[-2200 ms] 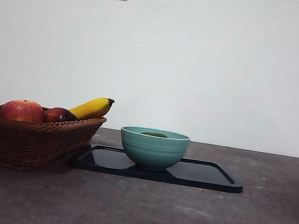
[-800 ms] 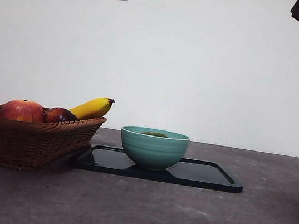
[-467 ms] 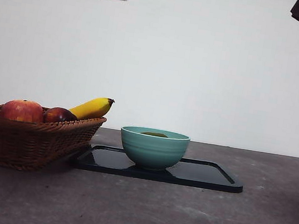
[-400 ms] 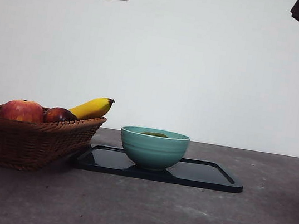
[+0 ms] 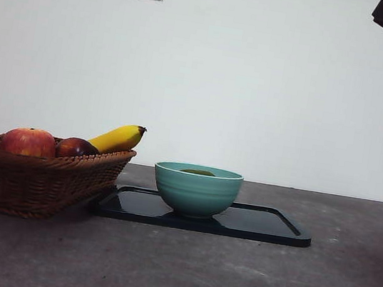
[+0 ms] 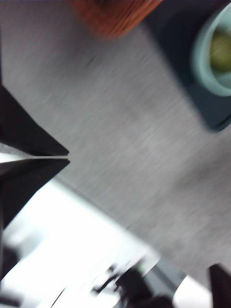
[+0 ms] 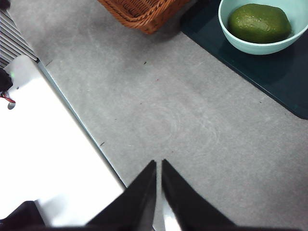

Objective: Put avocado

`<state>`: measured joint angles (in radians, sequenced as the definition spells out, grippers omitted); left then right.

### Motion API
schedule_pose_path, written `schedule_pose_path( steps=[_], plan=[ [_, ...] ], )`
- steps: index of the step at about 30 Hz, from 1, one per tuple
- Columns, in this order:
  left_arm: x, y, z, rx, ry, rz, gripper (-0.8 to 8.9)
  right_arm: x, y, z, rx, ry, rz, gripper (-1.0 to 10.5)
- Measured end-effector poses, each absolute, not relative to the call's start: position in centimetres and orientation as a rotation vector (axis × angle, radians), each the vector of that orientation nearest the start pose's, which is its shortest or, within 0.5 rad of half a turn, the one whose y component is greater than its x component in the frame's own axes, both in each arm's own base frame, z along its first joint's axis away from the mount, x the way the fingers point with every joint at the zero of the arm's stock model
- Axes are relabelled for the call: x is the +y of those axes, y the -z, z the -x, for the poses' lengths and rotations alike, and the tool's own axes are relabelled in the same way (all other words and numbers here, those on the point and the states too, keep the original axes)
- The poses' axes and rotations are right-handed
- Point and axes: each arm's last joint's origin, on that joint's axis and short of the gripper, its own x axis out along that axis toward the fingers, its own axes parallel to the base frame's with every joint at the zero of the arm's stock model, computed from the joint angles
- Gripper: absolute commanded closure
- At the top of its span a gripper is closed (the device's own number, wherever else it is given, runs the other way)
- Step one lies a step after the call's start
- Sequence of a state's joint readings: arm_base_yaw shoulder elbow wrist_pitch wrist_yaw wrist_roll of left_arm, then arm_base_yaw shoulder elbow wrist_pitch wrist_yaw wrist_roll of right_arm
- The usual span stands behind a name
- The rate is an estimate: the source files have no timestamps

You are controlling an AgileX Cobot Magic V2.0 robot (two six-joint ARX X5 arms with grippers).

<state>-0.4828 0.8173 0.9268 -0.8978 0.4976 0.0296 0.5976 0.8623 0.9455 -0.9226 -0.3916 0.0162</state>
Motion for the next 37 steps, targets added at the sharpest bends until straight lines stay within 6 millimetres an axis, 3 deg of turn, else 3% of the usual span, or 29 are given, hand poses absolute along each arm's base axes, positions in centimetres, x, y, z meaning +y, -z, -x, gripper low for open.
schedule_pose_path(
  steps=[7, 12, 15, 18, 29, 37],
  plan=[
    [-4.9, -35.7, -12.2, 0.210, 0.613, -0.073, 8.07, 9.4, -31.4, -11.8, 0.875, -0.921, 0.076, 9.4],
    [-2.3, -35.5, -10.9, -0.113, 0.309, -0.092, 8.07, 9.4, -31.4, -11.8, 0.875, -0.921, 0.076, 9.4],
    [-1.3, -33.9, -10.0, -0.196, 0.166, -0.092, 8.07, 9.4, -31.4, -11.8, 0.875, -0.921, 0.076, 9.4],
    [-0.7, -31.2, -9.8, -0.175, 0.083, -0.098, 8.07, 9.4, -31.4, -11.8, 0.875, -0.922, 0.076, 9.4],
    [0.0, -21.4, -9.6, -0.042, 0.018, -0.108, 8.07, 9.4, -31.4, -11.8, 0.876, -0.921, 0.076, 9.4],
    [0.0, -18.5, -9.4, -0.032, 0.019, -0.107, 8.07, 9.4, -31.4, -11.8, 0.875, -0.921, 0.076, 9.4]
  ],
)
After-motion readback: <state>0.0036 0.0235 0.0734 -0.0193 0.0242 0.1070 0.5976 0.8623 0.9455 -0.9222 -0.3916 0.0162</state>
